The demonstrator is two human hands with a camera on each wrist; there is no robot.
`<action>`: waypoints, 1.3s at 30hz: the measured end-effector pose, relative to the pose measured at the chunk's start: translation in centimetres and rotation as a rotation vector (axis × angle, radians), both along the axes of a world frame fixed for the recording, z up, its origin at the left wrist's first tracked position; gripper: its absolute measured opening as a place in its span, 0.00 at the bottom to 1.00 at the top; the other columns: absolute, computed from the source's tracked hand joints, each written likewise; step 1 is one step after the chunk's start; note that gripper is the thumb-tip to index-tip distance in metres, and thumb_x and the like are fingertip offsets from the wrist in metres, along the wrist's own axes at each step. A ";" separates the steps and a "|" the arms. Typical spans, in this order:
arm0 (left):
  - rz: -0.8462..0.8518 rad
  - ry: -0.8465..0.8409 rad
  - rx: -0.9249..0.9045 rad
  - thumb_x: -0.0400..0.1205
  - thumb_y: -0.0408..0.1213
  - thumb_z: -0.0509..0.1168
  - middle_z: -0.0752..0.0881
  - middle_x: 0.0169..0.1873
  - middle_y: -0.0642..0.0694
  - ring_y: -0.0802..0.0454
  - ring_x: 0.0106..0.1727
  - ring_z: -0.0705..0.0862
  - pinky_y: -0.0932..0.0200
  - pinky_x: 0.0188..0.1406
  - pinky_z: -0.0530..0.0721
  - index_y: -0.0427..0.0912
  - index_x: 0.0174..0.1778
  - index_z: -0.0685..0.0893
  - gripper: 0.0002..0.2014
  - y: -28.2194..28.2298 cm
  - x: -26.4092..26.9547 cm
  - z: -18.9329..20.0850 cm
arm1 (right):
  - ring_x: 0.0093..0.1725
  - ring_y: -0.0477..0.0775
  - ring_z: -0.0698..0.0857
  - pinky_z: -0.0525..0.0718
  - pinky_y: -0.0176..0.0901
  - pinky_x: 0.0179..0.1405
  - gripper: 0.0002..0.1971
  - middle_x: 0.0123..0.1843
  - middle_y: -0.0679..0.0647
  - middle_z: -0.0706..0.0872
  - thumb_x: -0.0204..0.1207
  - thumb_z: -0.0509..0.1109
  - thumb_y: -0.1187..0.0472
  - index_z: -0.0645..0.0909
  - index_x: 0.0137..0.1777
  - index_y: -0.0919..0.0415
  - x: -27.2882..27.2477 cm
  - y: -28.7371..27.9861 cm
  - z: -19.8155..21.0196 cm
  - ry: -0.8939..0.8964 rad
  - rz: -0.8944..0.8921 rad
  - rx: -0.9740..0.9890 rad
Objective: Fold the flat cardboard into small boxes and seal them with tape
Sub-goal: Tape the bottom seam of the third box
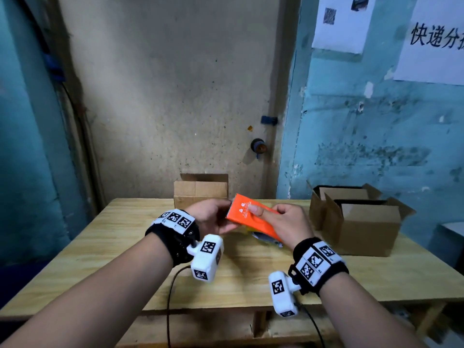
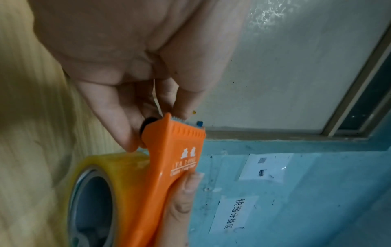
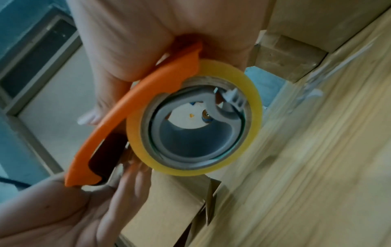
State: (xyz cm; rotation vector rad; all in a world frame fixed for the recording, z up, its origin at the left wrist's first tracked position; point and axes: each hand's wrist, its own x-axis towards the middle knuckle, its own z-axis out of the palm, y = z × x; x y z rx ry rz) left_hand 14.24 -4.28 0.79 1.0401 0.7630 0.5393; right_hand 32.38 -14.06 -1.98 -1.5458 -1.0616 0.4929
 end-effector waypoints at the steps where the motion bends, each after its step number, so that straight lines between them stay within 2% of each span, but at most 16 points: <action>1: 0.002 0.012 0.001 0.88 0.38 0.64 0.90 0.40 0.44 0.51 0.44 0.89 0.59 0.43 0.91 0.39 0.53 0.86 0.07 0.0 -0.5 0.1 | 0.36 0.66 0.94 0.90 0.60 0.33 0.43 0.35 0.66 0.92 0.47 0.90 0.26 0.82 0.33 0.68 -0.4 0.2 -0.1 0.000 -0.003 -0.011; 3: 0.019 0.002 -0.003 0.87 0.37 0.66 0.90 0.41 0.45 0.51 0.44 0.89 0.59 0.42 0.91 0.39 0.52 0.86 0.07 -0.2 -1.4 0.3 | 0.38 0.71 0.94 0.90 0.70 0.35 0.45 0.36 0.68 0.92 0.44 0.89 0.23 0.83 0.35 0.68 -1.2 0.1 0.0 -0.014 0.019 0.002; 5: 0.035 -0.014 0.006 0.88 0.37 0.65 0.89 0.39 0.45 0.53 0.43 0.87 0.61 0.38 0.91 0.39 0.50 0.86 0.06 -0.3 -2.0 0.4 | 0.34 0.62 0.93 0.90 0.61 0.34 0.46 0.33 0.63 0.92 0.44 0.86 0.21 0.84 0.35 0.68 -1.7 0.1 0.4 -0.026 0.036 0.034; 8: 0.082 -0.077 -0.017 0.89 0.34 0.63 0.88 0.39 0.44 0.52 0.43 0.86 0.61 0.36 0.90 0.38 0.49 0.86 0.07 -0.3 -3.1 0.6 | 0.27 0.50 0.80 0.79 0.41 0.25 0.39 0.27 0.53 0.86 0.47 0.83 0.21 0.83 0.29 0.61 -2.7 -0.2 1.2 -0.074 0.049 0.078; 10: 0.117 -0.141 -0.048 0.88 0.31 0.62 0.87 0.41 0.42 0.50 0.46 0.85 0.59 0.38 0.91 0.35 0.49 0.85 0.07 -0.3 -3.8 0.7 | 0.25 0.49 0.79 0.78 0.41 0.23 0.33 0.26 0.51 0.84 0.49 0.82 0.24 0.81 0.27 0.56 -3.1 -0.1 1.4 -0.075 0.060 0.090; 13: 0.129 -0.171 -0.041 0.88 0.28 0.62 0.90 0.36 0.42 0.50 0.43 0.89 0.59 0.36 0.92 0.33 0.49 0.86 0.08 -0.4 -5.0 0.5 | 0.24 0.49 0.80 0.80 0.43 0.21 0.31 0.25 0.51 0.84 0.53 0.84 0.27 0.81 0.27 0.56 -3.6 0.2 1.5 -0.072 0.072 0.102; 16: 0.096 -0.128 0.001 0.87 0.32 0.65 0.90 0.39 0.44 0.52 0.43 0.88 0.60 0.42 0.92 0.38 0.50 0.88 0.06 -0.4 -5.7 -0.1 | 0.23 0.48 0.79 0.78 0.41 0.22 0.32 0.24 0.50 0.84 0.52 0.82 0.26 0.80 0.28 0.56 -3.9 0.3 1.4 -0.065 0.100 0.092; 20: 0.121 -0.068 0.186 0.89 0.34 0.64 0.84 0.42 0.40 0.49 0.43 0.83 0.62 0.37 0.89 0.39 0.47 0.85 0.07 -0.2 -6.0 -0.7 | 0.25 0.52 0.80 0.79 0.48 0.26 0.39 0.26 0.53 0.83 0.45 0.81 0.16 0.77 0.28 0.54 -4.2 0.5 1.0 -0.120 0.128 0.054; 23: 0.117 -0.006 0.292 0.90 0.37 0.63 0.86 0.43 0.37 0.47 0.42 0.86 0.61 0.35 0.89 0.36 0.48 0.86 0.10 -0.3 -6.0 -0.6 | 0.25 0.57 0.84 0.81 0.50 0.21 0.39 0.27 0.58 0.85 0.46 0.82 0.18 0.74 0.28 0.54 -4.6 0.5 1.0 -0.147 0.157 0.029; 25: 0.113 0.005 0.315 0.91 0.38 0.61 0.89 0.40 0.38 0.48 0.38 0.89 0.60 0.33 0.88 0.34 0.50 0.86 0.13 -0.6 -6.1 -0.2 | 0.27 0.62 0.88 0.82 0.52 0.20 0.37 0.31 0.66 0.89 0.49 0.84 0.21 0.74 0.29 0.54 -4.7 0.5 1.1 -0.143 0.169 0.019; 27: 0.108 -0.020 0.335 0.92 0.34 0.58 0.89 0.32 0.39 0.50 0.30 0.89 0.61 0.26 0.86 0.30 0.45 0.84 0.16 -0.7 -6.2 0.1 | 0.27 0.61 0.87 0.84 0.55 0.23 0.37 0.34 0.70 0.89 0.51 0.84 0.21 0.74 0.29 0.53 -4.7 0.6 1.0 -0.160 0.175 0.008; 30: 0.135 0.029 0.392 0.91 0.34 0.59 0.88 0.27 0.41 0.51 0.24 0.87 0.60 0.18 0.77 0.28 0.50 0.82 0.13 -0.5 -6.5 0.4 | 0.30 0.64 0.90 0.87 0.64 0.27 0.37 0.31 0.62 0.89 0.52 0.85 0.22 0.74 0.30 0.53 -4.8 0.3 1.1 -0.165 0.184 -0.026; 32: 0.160 0.069 0.415 0.91 0.38 0.61 0.88 0.28 0.43 0.51 0.25 0.87 0.61 0.21 0.73 0.31 0.53 0.82 0.12 -0.3 -6.4 0.5 | 0.31 0.70 0.91 0.87 0.70 0.25 0.35 0.33 0.67 0.90 0.54 0.86 0.24 0.73 0.31 0.54 -5.0 0.0 1.4 -0.145 0.195 -0.036; 33: 0.180 0.061 0.390 0.91 0.38 0.61 0.87 0.27 0.44 0.51 0.25 0.86 0.61 0.21 0.75 0.32 0.49 0.83 0.12 -0.1 -6.3 0.6 | 0.30 0.70 0.90 0.86 0.70 0.23 0.35 0.33 0.68 0.89 0.55 0.86 0.25 0.73 0.31 0.54 -5.1 -0.1 1.7 -0.160 0.187 -0.040; 35: 0.206 0.037 0.348 0.91 0.36 0.61 0.83 0.24 0.45 0.53 0.21 0.82 0.62 0.21 0.77 0.36 0.39 0.81 0.15 0.4 -6.1 0.6 | 0.27 0.67 0.88 0.87 0.68 0.21 0.35 0.30 0.65 0.87 0.56 0.84 0.24 0.72 0.31 0.54 -5.2 -0.4 2.4 -0.232 0.152 -0.048; 39: 0.220 0.090 0.368 0.89 0.43 0.65 0.78 0.32 0.46 0.53 0.27 0.77 0.58 0.35 0.71 0.45 0.39 0.82 0.12 1.3 -5.6 0.8 | 0.30 0.66 0.90 0.88 0.64 0.20 0.37 0.27 0.59 0.86 0.57 0.81 0.20 0.72 0.31 0.54 -4.9 -0.9 3.6 -0.342 0.107 -0.063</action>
